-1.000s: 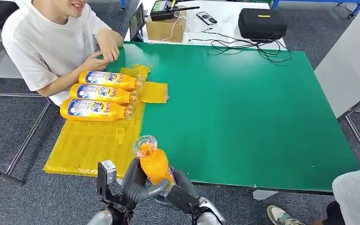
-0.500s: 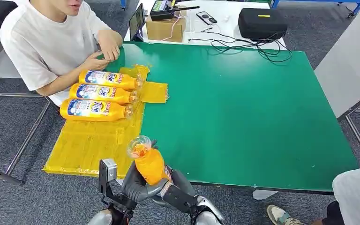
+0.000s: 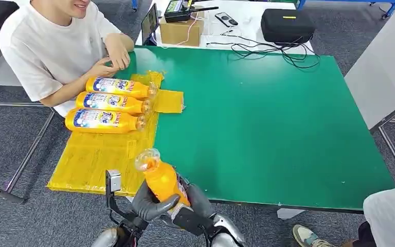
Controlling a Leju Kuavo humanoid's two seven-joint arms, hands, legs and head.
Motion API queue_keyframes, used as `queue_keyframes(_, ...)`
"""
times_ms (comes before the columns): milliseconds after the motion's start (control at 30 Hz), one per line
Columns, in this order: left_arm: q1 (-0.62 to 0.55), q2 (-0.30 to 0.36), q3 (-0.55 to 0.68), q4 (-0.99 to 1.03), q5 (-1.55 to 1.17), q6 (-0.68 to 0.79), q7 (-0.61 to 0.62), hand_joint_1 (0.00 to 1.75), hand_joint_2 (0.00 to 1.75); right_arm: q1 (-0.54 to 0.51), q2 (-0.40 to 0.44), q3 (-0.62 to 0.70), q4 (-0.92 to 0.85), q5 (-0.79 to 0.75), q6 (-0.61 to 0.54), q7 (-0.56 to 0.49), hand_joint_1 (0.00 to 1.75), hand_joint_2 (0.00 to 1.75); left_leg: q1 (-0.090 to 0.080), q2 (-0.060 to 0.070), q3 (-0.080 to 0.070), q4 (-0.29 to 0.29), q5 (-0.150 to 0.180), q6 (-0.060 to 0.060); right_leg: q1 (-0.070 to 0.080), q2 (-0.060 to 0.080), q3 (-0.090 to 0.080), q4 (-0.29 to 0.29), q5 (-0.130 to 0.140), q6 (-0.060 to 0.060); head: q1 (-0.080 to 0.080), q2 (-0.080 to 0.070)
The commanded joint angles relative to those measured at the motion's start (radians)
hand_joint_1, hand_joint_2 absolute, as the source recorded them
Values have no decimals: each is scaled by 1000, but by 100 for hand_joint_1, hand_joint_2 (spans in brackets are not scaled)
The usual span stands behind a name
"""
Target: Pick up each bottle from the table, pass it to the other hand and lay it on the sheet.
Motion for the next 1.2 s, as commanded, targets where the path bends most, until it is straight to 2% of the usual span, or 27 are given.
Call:
queue_keyframes(33,22,-29,-25,13,14,-7,0,175,175,-30,25,50,47,1,-19,-22,0,0,0,1,3,0,-1,0,0,0,3,0,-1,-1,0,0)
queue_keyframes(200,44,2,12,-69,-11,41,-24,175,175,-6,33,33,29,14,-100,-64,0,0,1,2,3,0,-2,-1,1,2,3,0,-2,-2,0,0)
queue_keyframes(400,40,11,46,-90,-36,60,-30,175,175,0,28,20,17,4,-109,-69,0,0,1,2,3,0,-2,-1,1,1,3,0,-1,-2,0,0)
queue_keyframes(500,35,20,56,-99,-138,101,-51,175,175,12,26,-1,5,-1,-126,-76,0,0,1,1,4,0,-2,-1,1,0,4,0,-2,-2,0,0)
queue_keyframes(567,4,69,48,-102,-402,194,-83,175,175,29,16,-23,-17,-1,-130,-79,0,0,0,0,2,0,-1,-1,0,0,1,0,-1,-1,0,0)
queue_keyframes(767,-98,109,151,-17,-956,289,-23,175,175,71,-7,-133,-76,12,-108,-84,0,0,1,0,2,-1,0,-1,1,-1,2,0,-1,-2,0,0)
queue_keyframes(833,-121,112,175,16,-1047,295,-5,175,175,83,-7,-165,-91,18,-101,-87,0,0,0,-3,3,-1,1,-1,0,-4,3,-1,-1,-2,0,0)
queue_keyframes(1033,-190,144,200,93,-1231,330,64,175,175,89,-1,-211,-109,25,-86,-89,0,0,0,1,3,-1,0,-1,1,0,2,-1,0,-2,0,0)
queue_keyframes(1067,-222,168,191,126,-1341,362,103,175,175,88,3,-219,-112,25,-83,-91,0,0,0,1,3,-1,0,-1,0,-1,2,-1,0,-2,0,0)
queue_keyframes(1200,-333,199,207,271,-1457,332,151,175,175,71,14,-226,-100,17,-67,-105,0,0,1,1,5,-1,0,-1,1,-1,4,0,0,-3,0,0)
